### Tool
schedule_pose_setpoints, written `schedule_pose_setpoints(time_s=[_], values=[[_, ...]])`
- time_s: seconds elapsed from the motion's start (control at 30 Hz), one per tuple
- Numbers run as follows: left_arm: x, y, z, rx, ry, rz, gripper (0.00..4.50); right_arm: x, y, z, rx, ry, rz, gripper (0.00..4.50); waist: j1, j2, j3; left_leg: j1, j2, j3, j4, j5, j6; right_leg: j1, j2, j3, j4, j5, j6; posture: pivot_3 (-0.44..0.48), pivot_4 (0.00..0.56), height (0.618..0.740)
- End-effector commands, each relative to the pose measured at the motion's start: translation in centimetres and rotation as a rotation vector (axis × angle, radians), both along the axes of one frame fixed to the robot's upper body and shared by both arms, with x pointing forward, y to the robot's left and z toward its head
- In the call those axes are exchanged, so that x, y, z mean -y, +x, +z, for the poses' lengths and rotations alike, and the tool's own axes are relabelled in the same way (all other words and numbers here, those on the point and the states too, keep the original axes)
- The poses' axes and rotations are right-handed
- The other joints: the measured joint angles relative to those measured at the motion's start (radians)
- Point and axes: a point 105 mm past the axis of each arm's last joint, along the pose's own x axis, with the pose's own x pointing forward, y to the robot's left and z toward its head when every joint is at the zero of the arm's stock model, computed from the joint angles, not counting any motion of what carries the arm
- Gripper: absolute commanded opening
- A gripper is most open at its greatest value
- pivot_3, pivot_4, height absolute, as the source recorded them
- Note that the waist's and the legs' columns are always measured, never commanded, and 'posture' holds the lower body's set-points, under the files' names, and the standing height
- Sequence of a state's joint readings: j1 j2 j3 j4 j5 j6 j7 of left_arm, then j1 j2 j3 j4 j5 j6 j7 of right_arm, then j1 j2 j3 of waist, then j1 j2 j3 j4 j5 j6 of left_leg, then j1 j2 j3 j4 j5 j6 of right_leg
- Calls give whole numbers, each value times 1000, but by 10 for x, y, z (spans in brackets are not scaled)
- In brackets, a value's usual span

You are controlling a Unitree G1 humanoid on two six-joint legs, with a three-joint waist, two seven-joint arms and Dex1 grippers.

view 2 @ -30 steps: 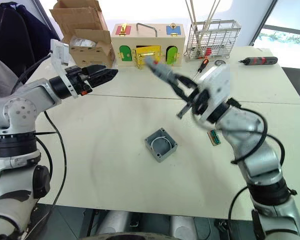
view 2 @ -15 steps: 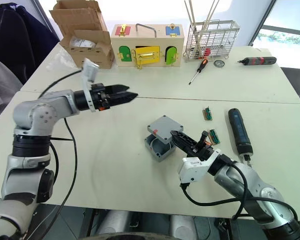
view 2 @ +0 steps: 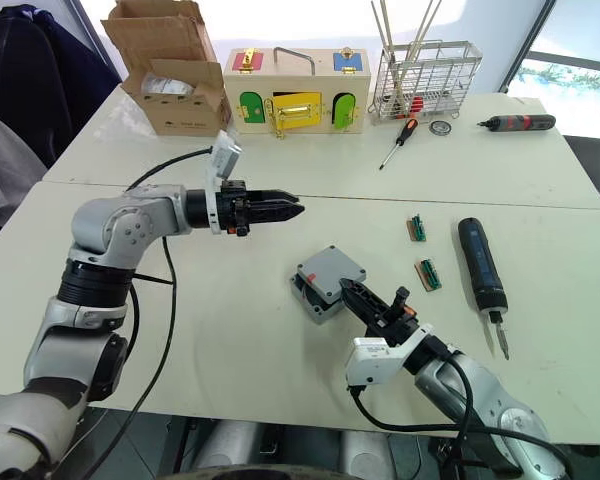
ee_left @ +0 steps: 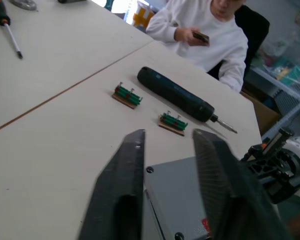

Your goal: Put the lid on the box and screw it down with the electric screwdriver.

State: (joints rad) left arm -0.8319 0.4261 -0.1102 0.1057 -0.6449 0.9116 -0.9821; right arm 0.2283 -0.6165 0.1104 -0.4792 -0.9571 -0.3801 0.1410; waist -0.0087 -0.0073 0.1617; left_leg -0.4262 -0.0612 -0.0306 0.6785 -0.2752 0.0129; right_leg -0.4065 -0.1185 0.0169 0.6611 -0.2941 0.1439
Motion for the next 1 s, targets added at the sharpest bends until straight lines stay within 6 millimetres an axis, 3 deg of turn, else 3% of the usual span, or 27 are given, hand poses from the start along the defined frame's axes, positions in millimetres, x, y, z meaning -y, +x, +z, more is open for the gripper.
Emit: schedule_pose_setpoints(time_s=[0.03, 0.43, 0.67, 1.0], values=[[9, -6, 5, 65, 14, -48, 46, -8, -4, 13, 62, 25, 23, 115, -1, 0, 0, 0, 0, 0, 0, 0, 0, 0, 0, 0, 0, 0, 0, 0, 150, 739], [23, -25, -17, 83, 79, -153, 46, -11, -11, 10, 71, 35, 24, 115, -1, 0, 0, 0, 0, 0, 0, 0, 0, 0, 0, 0, 0, 0, 0, 0, 150, 739], [25, -28, -18, 85, 79, -172, 46, -12, -11, 12, 86, 45, 25, 115, -1, 0, 0, 0, 0, 0, 0, 0, 0, 0, 0, 0, 0, 0, 0, 0, 150, 739], [26, -33, -37, 91, 151, -200, 46, -16, -12, 9, 72, 51, 36, 115, -1, 0, 0, 0, 0, 0, 0, 0, 0, 1, 0, 0, 0, 0, 0, 0, 150, 739]])
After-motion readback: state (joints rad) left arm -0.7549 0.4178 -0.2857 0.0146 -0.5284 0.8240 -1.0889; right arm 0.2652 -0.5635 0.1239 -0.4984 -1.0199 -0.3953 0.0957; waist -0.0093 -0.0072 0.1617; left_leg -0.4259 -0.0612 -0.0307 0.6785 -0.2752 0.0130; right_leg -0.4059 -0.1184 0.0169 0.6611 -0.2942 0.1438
